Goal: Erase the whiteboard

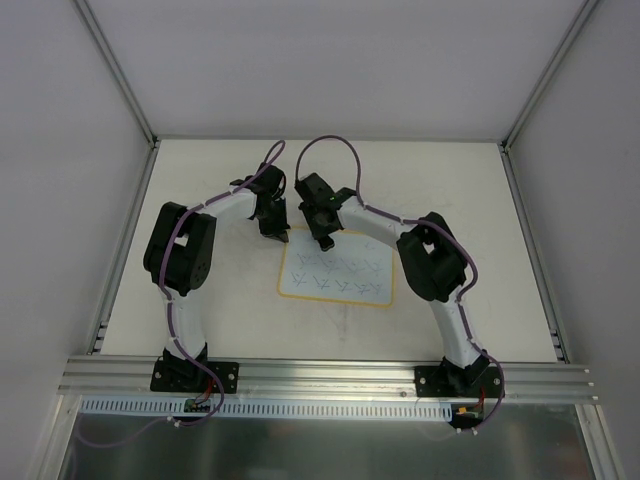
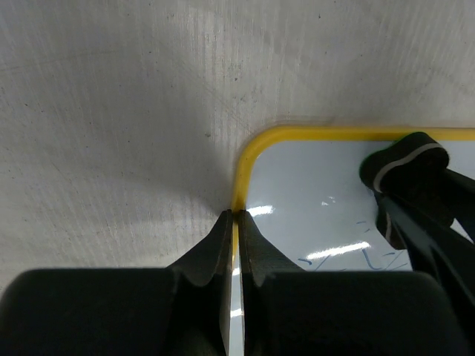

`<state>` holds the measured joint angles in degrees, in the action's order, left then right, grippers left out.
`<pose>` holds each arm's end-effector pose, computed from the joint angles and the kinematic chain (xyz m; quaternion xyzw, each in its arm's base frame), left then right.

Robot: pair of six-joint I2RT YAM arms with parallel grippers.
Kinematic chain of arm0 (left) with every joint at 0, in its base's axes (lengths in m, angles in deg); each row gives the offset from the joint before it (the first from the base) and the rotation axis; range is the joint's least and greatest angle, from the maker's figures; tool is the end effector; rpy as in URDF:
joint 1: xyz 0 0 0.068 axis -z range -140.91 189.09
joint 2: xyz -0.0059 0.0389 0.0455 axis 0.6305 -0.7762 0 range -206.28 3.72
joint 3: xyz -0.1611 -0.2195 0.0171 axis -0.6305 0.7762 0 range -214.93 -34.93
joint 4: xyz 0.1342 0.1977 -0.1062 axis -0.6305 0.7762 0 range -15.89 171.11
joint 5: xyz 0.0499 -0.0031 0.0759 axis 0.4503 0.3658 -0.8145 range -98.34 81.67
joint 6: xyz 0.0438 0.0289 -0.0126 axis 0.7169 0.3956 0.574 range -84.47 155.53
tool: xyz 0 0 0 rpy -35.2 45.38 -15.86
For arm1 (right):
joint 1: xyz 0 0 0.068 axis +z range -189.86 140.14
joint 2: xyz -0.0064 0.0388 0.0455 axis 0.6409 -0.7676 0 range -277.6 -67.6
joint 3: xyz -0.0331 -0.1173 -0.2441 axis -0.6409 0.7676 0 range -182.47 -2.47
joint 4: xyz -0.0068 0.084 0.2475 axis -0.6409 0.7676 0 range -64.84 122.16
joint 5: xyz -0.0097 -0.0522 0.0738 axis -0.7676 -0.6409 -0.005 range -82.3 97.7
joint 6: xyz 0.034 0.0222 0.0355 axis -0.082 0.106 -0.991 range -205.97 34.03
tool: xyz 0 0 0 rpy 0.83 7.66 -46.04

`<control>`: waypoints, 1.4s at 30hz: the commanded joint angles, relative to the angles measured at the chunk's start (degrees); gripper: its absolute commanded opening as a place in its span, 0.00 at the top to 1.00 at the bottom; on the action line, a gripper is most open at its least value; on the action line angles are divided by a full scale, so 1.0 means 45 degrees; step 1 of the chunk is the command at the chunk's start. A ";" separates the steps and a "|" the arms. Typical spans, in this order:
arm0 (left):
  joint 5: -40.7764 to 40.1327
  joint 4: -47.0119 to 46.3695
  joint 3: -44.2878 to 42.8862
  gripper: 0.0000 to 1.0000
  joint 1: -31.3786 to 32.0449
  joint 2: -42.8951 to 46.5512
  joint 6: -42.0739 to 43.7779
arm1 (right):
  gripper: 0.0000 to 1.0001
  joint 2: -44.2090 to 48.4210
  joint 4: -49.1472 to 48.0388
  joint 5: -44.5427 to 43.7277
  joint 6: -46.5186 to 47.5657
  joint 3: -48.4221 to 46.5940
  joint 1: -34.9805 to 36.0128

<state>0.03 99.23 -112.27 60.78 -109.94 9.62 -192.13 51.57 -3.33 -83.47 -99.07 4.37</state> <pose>0.3800 -0.1567 0.1626 -0.0176 0.9665 -0.1640 0.1965 0.3470 0.3284 0.1807 -0.3488 0.8815 0.0231 0.3173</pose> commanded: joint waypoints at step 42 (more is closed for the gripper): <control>-0.0647 0.0862 0.0214 1.00 -0.0445 -0.0971 -0.0199 | 1.00 0.3491 0.0263 -0.1142 -0.2429 0.6967 -0.1936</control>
<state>1.97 100.44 -113.18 60.34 -110.82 8.31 -177.01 41.12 1.22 -88.26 -75.18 0.72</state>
